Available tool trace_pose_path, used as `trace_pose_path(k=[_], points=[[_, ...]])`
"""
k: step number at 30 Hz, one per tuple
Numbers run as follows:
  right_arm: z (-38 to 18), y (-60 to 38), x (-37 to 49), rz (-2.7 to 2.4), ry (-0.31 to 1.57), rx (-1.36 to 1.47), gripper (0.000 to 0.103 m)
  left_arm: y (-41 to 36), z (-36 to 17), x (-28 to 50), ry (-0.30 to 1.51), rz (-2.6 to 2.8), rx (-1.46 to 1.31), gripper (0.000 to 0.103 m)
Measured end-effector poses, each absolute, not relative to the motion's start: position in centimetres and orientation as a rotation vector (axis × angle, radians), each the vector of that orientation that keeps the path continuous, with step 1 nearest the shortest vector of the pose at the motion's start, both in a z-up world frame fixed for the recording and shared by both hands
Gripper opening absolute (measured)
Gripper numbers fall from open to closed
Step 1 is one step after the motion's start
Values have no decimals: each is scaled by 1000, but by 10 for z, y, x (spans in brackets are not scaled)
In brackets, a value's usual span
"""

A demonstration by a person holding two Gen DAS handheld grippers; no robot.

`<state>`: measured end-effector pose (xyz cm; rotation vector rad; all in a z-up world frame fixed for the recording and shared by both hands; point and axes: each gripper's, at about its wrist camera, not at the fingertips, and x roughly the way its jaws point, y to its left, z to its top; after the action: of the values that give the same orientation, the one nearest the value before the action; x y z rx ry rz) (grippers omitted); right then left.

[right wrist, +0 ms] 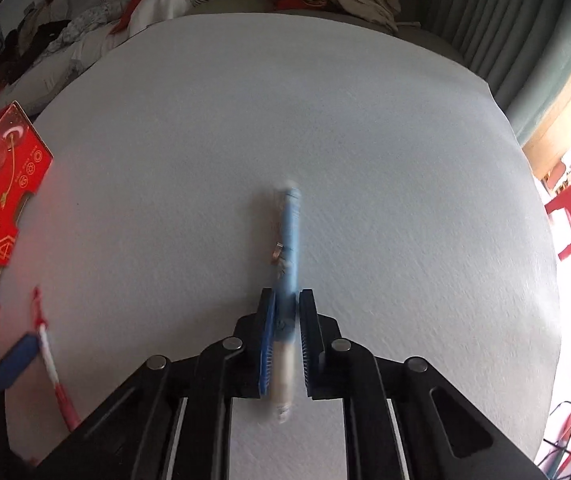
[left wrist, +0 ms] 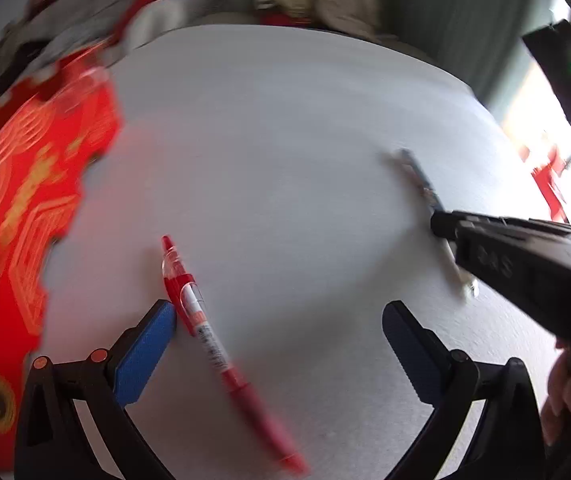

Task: Organize rigid objects
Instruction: 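Close the right tool on the light blue pen, then close the left tool on the red gel pen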

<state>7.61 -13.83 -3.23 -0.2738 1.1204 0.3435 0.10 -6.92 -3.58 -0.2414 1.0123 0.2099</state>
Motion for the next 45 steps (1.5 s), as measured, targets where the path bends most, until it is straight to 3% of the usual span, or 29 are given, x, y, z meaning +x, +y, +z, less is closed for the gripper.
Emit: trace_pose_path(k=[9,22,23,25,26,28,32,36,38,40,41,43,45], points=[[-26,-243,18,268,1183,-113,13,-121,-37,16,1005,-8,-26,103],[-29,-208,44,245,1160,-175,14,-105,-39,1,1024,-37,0,103],[-29,-211,43,256,1164,-158,20,-102,-39,-1,1011,-49,6,103],[-29,-213,43,340,1183,-83,53,-100,-40,-5,993,-64,13,103],[-30,-210,43,401,1203,-48,76,-101,-41,-6,984,-67,15,103],[-31,-200,42,374,1205,-97,78,-101,-41,-6,973,-67,15,102],[-32,-192,33,317,1165,-169,75,-101,-40,-2,981,-56,13,103],[-29,-195,35,265,1132,-181,51,-105,-41,-1,973,-45,11,103],[-28,-197,36,258,1136,-191,44,-105,-42,0,978,-45,10,103],[-26,-198,36,257,1140,-197,31,-106,-42,2,990,-46,5,102],[-25,-200,35,255,1145,-195,15,-106,-41,2,997,-46,1,101],[-23,-203,32,255,1155,-178,11,-108,-39,0,1004,-48,4,96],[-25,-198,31,250,1156,-176,11,-109,-36,-6,998,-62,11,77]])
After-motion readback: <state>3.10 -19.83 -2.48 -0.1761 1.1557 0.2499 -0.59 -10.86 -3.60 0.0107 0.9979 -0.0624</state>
